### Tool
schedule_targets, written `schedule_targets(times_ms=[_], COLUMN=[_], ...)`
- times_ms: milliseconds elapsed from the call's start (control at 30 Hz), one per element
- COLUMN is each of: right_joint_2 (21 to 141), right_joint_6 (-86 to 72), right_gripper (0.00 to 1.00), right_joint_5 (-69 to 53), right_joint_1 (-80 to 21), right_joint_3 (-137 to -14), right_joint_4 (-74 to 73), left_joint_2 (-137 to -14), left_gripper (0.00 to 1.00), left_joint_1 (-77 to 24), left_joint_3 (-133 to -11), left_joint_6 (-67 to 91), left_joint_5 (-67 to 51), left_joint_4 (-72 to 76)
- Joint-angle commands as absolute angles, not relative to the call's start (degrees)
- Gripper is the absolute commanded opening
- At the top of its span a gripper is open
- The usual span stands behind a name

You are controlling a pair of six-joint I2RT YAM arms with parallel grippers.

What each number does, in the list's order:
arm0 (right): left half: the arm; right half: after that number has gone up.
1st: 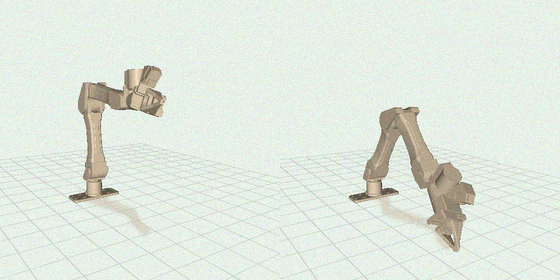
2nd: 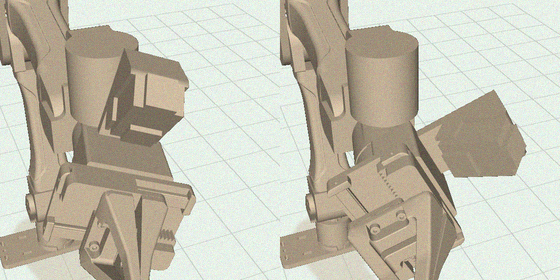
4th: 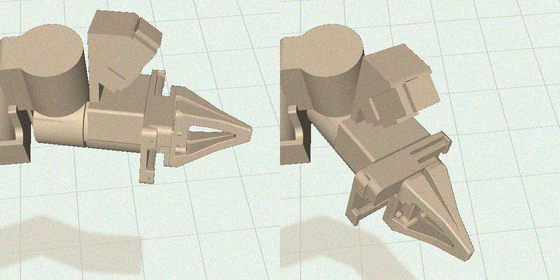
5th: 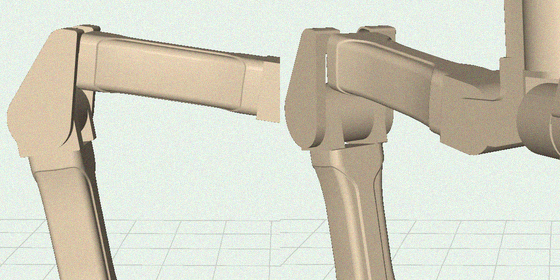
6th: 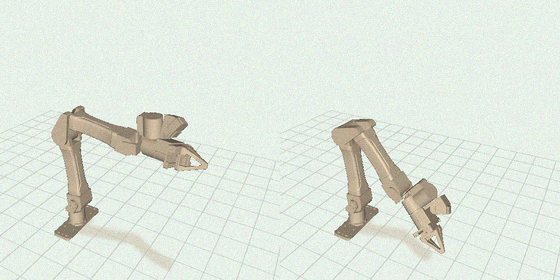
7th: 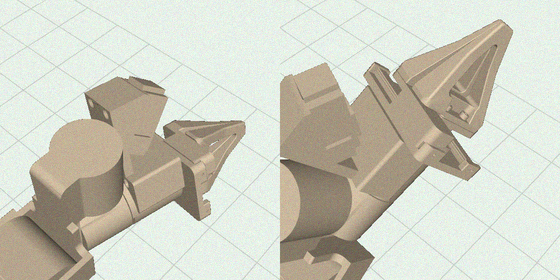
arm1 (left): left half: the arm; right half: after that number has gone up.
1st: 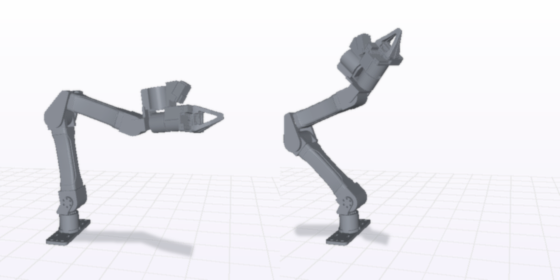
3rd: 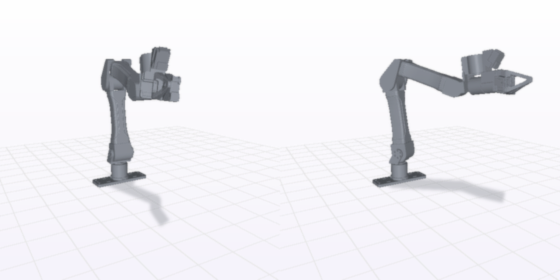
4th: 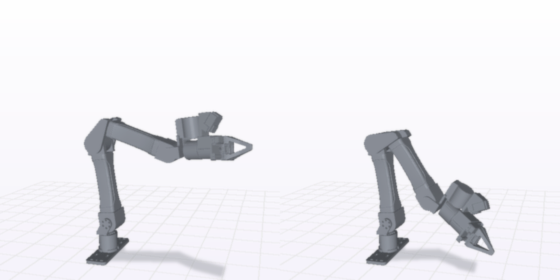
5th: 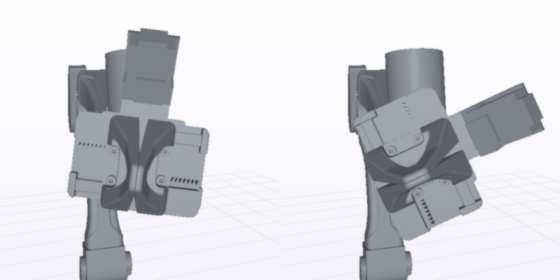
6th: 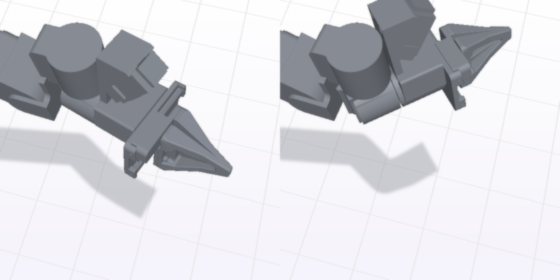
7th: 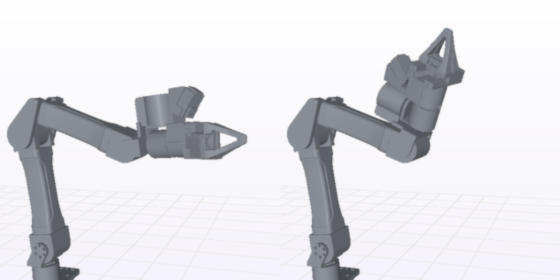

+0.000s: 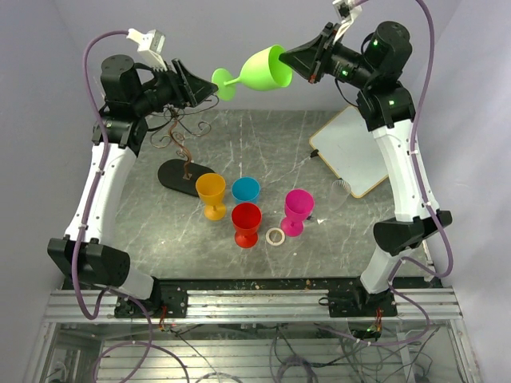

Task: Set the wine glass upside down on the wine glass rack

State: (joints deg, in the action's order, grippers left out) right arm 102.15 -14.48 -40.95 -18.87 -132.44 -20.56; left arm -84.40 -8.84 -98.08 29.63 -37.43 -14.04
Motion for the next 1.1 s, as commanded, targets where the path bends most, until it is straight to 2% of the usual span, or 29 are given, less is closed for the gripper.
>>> schedule_targets(times_ms=[0, 133, 333, 567, 633, 767, 867, 900, 967, 1000, 1067], right_joint_2=[101.0, 100.6, 99.9, 99.4, 99.4, 99.0, 98.4, 98.1, 97.3, 97.0, 96.2], right_joint_6=[-15.6, -15.3, -15.1, -14.8, -14.5, -13.4, -10.2, -8.7, -6.0, -4.5, -1.9], right_gripper=[0.0, 0.0, 0.0, 0.0, 0.0, 0.01, 0.25, 0.36, 0.66, 0.75, 0.82], right_joint_5=[-41.7, -41.5, -41.4, -41.2, -41.0, -41.3, -39.1, -38.6, -37.2, -36.6, -35.0], right_joint_1=[-19.7, -20.3, -20.9, -21.2, -21.2, -21.2, -21.2, -21.2, -21.2, -21.2, -21.2], right_joint_3=[-131.1, -130.1, -129.6, -129.0, -128.7, -127.8, -127.3, -127.2, -126.9, -126.9, -127.1], right_joint_4=[-18.0, -17.8, -17.6, -17.4, -17.4, -17.5, -19.7, -20.6, -22.5, -23.6, -26.0], left_joint_2=[-84.3, -84.0, -84.3, -83.8, -83.6, -83.0, -81.7, -81.3, -80.3, -79.9, -79.1], left_gripper=[0.65, 0.63, 0.4, 0.38, 0.32, 0.08, 0.07, 0.07, 0.07, 0.07, 0.07], left_joint_1=[-9.3, -9.4, -9.7, -10.0, -10.1, -10.0, -9.7, -9.3, -7.8, -6.9, -4.5], left_joint_3=[-97.1, -96.0, -95.6, -94.5, -94.4, -94.0, -94.3, -94.5, -95.2, -95.7, -96.6], left_joint_6=[36.5, 37.6, 36.7, 35.5, 35.4, 35.0, 33.1, 32.8, 31.9, 31.5, 30.5], left_joint_5=[-42.2, -42.8, -42.2, -41.8, -41.9, -42.6, -41.8, -41.6, -40.5, -40.0, -38.2], left_joint_4=[-7.0, -5.6, -6.8, -7.6, -7.5, -6.4, -6.9, -7.1, -8.4, -9.4, -11.1])
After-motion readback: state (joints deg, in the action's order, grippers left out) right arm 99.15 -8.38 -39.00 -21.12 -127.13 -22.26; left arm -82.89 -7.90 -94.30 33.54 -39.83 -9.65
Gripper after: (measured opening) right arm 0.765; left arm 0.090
